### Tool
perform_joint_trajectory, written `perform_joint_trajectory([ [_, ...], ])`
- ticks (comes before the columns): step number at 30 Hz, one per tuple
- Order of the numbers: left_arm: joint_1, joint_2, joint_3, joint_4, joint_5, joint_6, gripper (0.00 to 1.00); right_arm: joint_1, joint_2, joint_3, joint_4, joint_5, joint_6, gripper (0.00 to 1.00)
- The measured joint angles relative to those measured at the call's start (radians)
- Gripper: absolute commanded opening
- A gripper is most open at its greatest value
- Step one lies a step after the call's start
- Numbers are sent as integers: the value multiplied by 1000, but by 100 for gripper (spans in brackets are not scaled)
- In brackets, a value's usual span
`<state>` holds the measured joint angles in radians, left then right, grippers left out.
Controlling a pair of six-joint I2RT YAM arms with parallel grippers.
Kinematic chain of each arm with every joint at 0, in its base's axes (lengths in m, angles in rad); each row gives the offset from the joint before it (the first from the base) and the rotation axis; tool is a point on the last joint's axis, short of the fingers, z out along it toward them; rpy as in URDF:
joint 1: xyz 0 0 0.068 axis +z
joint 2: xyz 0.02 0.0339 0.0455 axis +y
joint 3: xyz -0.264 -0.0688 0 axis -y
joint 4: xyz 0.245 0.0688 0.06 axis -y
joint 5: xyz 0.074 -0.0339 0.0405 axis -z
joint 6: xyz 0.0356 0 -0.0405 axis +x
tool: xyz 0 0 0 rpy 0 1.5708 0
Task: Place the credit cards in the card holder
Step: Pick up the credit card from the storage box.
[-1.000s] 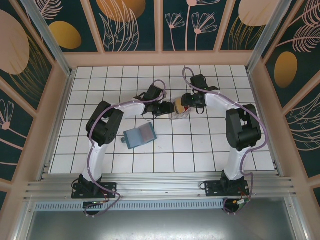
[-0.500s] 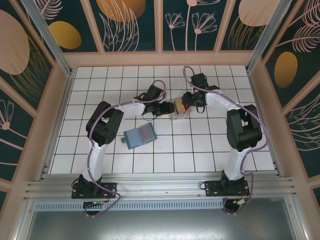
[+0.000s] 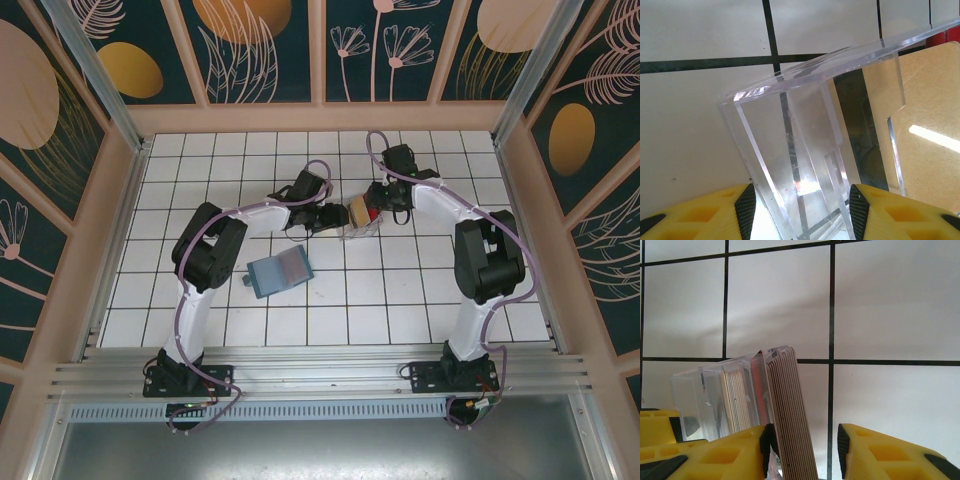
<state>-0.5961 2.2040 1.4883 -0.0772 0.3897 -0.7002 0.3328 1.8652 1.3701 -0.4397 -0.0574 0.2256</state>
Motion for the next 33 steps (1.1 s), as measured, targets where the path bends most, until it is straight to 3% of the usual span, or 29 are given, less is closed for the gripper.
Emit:
perform_joint_trajectory([
  [15,0,-2,-8,14,-1,-2,54,1,-16,10,-11,-3,-11,24],
  [28,0,-2,-9,16,-1,-4,54,10,-32,32,-22,-16,-11,3],
  [33,0,-5,-11,17,-4,-4,54,9,-50,36,-29,-23,-11,0],
])
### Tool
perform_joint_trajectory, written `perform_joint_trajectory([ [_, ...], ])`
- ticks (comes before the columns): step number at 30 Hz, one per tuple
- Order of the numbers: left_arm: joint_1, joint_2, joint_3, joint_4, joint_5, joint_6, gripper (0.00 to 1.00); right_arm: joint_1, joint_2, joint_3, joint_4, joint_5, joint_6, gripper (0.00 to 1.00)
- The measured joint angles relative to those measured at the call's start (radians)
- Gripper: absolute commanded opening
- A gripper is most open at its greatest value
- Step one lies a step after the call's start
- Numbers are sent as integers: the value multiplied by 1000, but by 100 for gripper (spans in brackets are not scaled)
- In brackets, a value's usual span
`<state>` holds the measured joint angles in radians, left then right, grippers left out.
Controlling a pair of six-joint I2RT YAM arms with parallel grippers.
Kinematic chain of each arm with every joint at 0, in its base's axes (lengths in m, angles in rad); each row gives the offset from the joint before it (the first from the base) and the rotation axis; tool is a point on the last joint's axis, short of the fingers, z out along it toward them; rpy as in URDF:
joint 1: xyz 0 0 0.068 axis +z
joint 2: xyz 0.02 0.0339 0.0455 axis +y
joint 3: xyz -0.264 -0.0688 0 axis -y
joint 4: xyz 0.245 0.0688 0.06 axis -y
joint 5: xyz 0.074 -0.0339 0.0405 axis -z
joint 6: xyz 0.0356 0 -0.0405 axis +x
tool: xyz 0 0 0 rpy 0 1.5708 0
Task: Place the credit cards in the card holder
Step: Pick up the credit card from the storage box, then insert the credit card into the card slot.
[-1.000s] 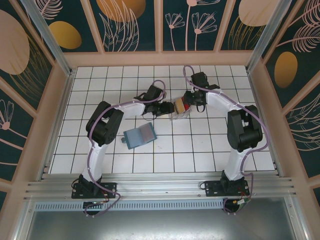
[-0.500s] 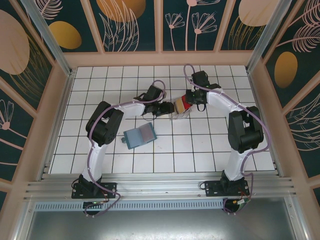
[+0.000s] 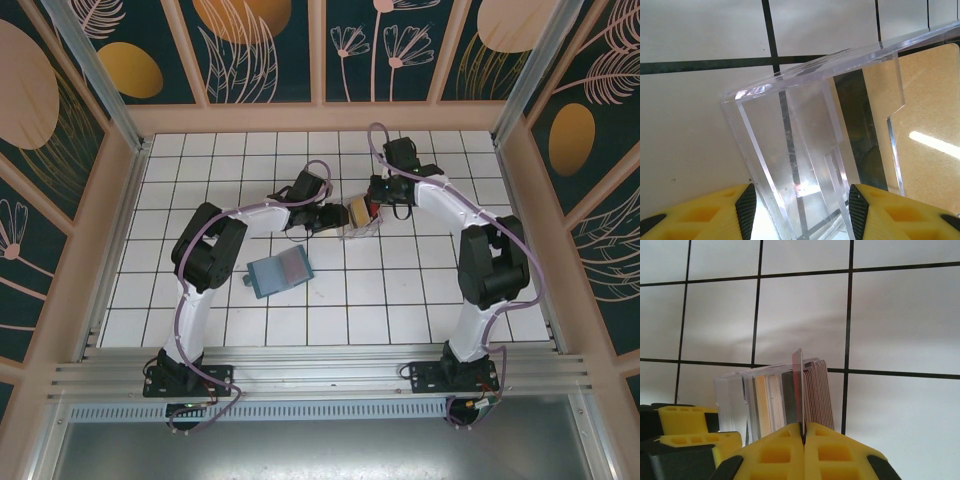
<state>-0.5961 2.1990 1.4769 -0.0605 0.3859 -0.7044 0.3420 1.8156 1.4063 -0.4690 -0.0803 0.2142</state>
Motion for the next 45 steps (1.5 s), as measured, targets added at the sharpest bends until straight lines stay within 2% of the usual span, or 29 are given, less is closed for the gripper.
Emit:
perform_joint_trajectory([
  [11,-1,-43,2,-50,-6,3,59,-3,-103,-5,9,-103,9,0],
  [19,2,-209,-5,-111,-79,24,59,-2,-231,-95,78,-269,51,0],
  [24,22,-445,-203,-97,-147,20,59,42,-259,-199,141,-361,94,0],
  [29,68,-686,-483,-101,-225,-5,59,177,-248,-282,216,-410,144,0],
  [34,117,-870,-718,-127,-282,-48,56,313,-163,-307,336,-451,207,0],
  [40,131,-1007,-887,-152,-325,-101,54,411,-37,-310,437,-473,268,0],
  [45,153,-1035,-945,-194,-370,-125,51,424,20,-328,497,-489,317,0],
])
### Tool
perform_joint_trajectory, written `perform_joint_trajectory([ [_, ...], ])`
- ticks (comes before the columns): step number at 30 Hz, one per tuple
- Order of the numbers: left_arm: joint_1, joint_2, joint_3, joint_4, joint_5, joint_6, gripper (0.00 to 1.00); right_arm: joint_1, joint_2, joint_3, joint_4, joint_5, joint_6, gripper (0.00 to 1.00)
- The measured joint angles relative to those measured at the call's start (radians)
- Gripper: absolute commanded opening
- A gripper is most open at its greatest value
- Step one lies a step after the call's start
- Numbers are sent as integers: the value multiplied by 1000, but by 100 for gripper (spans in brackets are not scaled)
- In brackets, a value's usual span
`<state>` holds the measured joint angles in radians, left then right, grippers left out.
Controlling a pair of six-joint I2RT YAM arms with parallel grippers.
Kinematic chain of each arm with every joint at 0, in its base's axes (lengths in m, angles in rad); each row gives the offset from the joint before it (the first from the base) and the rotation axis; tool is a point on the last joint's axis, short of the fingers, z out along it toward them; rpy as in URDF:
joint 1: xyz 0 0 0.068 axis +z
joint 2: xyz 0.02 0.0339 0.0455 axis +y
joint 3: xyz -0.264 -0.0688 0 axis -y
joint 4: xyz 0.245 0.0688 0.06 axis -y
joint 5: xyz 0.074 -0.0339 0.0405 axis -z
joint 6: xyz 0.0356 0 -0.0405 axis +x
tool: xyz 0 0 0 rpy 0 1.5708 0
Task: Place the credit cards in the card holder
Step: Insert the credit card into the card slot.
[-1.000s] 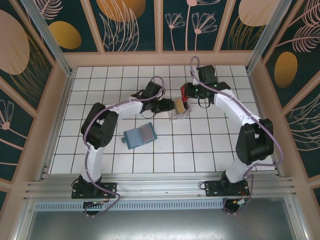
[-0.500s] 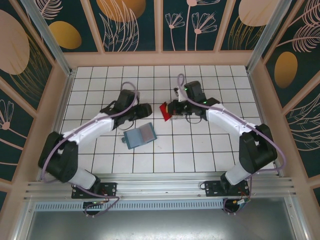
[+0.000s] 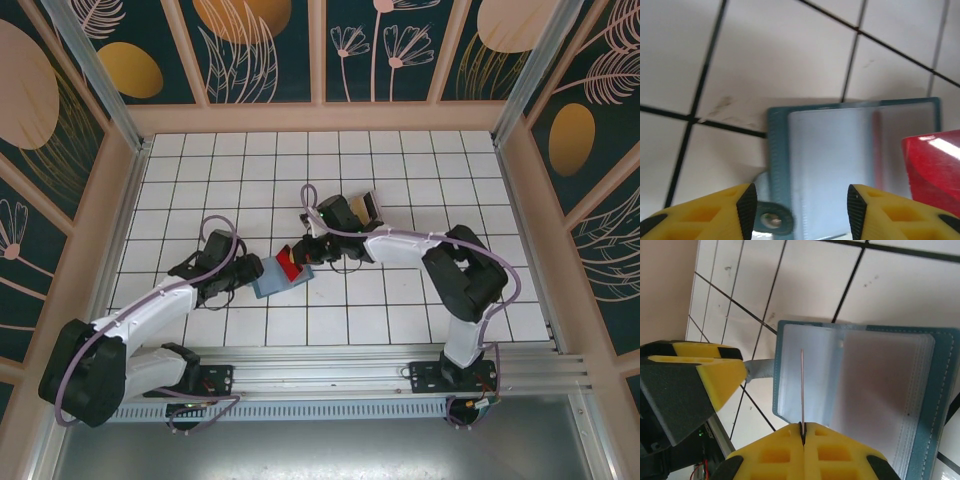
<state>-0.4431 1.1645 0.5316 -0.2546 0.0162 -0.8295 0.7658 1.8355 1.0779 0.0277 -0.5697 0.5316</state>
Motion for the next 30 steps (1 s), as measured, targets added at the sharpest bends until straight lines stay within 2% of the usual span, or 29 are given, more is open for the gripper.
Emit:
perform_joint_trajectory([
  [5,37,2,-38,-15,-26,-14,45,0,38,0,34,-5,26,0],
  [12,46,90,-53,19,-4,-13,40,4,73,0,45,-8,29,0],
  [18,53,111,-52,21,-9,-1,28,5,86,0,56,-7,34,0],
  [30,57,130,-50,20,-18,7,23,9,129,33,71,-12,42,1],
])
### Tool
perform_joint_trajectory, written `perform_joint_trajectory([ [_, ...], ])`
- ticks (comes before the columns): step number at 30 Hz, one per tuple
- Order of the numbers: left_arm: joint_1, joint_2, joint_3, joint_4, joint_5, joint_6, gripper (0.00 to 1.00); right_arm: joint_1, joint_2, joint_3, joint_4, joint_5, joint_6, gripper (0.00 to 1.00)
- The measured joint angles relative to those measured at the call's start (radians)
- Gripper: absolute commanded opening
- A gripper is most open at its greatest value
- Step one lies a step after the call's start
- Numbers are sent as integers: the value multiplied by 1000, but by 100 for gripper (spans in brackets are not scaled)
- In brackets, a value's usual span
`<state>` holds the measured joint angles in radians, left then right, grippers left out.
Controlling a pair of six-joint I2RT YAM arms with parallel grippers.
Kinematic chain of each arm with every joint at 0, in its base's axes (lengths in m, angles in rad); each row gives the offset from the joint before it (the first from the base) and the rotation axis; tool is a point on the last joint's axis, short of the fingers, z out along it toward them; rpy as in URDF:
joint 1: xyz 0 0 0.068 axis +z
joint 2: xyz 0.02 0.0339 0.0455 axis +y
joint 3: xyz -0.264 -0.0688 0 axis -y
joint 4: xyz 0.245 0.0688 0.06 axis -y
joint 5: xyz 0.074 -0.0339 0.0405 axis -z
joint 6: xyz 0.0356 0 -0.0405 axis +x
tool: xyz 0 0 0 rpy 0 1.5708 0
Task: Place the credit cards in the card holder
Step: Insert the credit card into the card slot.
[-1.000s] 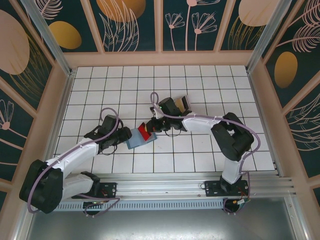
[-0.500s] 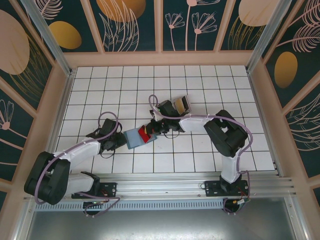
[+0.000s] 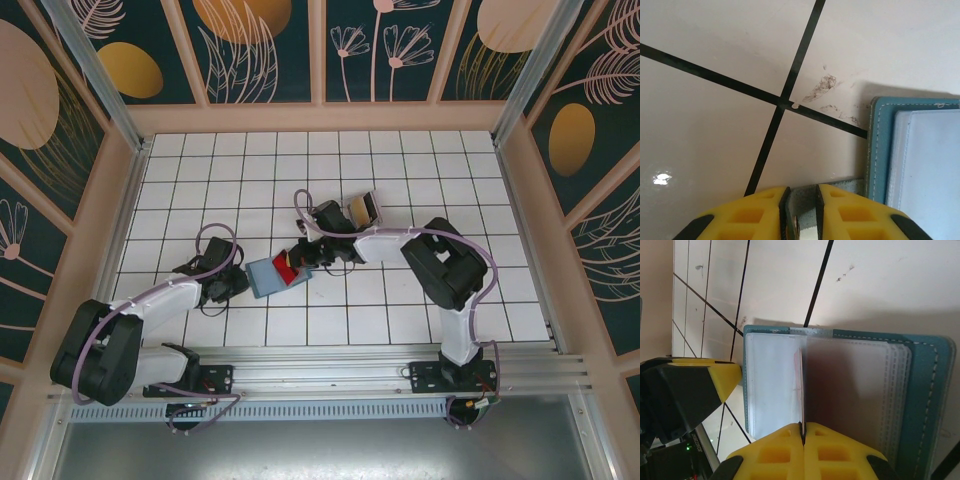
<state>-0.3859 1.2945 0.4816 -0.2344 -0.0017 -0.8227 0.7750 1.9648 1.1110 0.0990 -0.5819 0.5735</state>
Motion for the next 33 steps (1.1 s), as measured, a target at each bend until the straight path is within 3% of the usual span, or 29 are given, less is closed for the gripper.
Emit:
perform_joint_trajectory([
  [33,8,48,-19,175,56,6,13,33,34,34,3,78,35,0],
])
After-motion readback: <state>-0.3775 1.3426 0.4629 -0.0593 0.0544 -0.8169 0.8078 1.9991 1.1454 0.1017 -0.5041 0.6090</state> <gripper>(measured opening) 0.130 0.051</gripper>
